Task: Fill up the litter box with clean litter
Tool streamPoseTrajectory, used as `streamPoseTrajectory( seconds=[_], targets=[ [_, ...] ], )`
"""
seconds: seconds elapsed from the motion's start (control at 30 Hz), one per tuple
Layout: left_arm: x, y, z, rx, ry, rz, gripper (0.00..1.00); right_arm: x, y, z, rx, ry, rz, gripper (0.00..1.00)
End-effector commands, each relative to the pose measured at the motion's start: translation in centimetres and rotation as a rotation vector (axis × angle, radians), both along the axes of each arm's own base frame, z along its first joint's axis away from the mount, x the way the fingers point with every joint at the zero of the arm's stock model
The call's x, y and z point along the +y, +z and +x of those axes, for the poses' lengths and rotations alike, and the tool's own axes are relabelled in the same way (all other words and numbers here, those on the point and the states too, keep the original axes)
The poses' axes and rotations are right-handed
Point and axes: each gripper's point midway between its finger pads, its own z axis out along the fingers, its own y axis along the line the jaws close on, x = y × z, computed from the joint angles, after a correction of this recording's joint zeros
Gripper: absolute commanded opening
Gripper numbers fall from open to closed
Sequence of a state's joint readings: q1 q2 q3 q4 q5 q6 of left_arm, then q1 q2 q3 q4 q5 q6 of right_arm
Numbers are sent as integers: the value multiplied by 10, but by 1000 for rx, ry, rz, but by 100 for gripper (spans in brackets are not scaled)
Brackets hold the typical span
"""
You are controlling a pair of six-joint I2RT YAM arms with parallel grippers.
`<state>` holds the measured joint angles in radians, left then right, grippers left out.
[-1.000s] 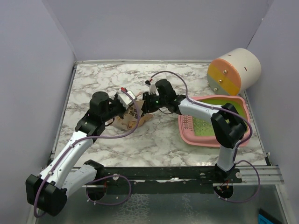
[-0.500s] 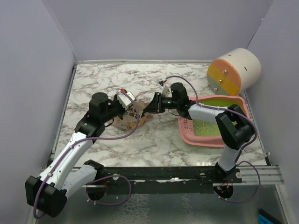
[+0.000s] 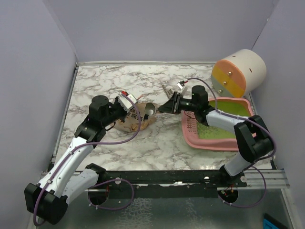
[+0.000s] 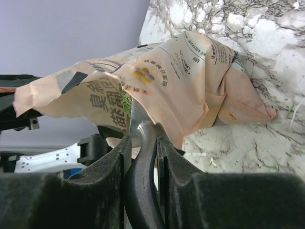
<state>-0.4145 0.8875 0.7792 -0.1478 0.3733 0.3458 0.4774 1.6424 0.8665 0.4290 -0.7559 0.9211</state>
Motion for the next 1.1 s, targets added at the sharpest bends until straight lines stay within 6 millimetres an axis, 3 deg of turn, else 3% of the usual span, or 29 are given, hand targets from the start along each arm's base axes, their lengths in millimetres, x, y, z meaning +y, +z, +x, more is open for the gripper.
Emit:
streamPoseTrajectory(
  seconds=[0.0, 0.37, 0.73, 1.07],
  targets=[
    [-2, 47, 4, -132, 2, -72, 0, -21, 30, -9, -29, -6, 89, 1],
    [0, 48, 7, -134, 19, -64, 0, -51, 38, -24, -9, -41, 180, 1],
    [-1, 43, 9, -116, 17, -58, 0, -48, 36, -41, 21, 73, 442, 1],
    [-1, 44, 10, -112, 17, -52, 0, -47, 37, -35, -20, 38, 335, 1]
  ],
)
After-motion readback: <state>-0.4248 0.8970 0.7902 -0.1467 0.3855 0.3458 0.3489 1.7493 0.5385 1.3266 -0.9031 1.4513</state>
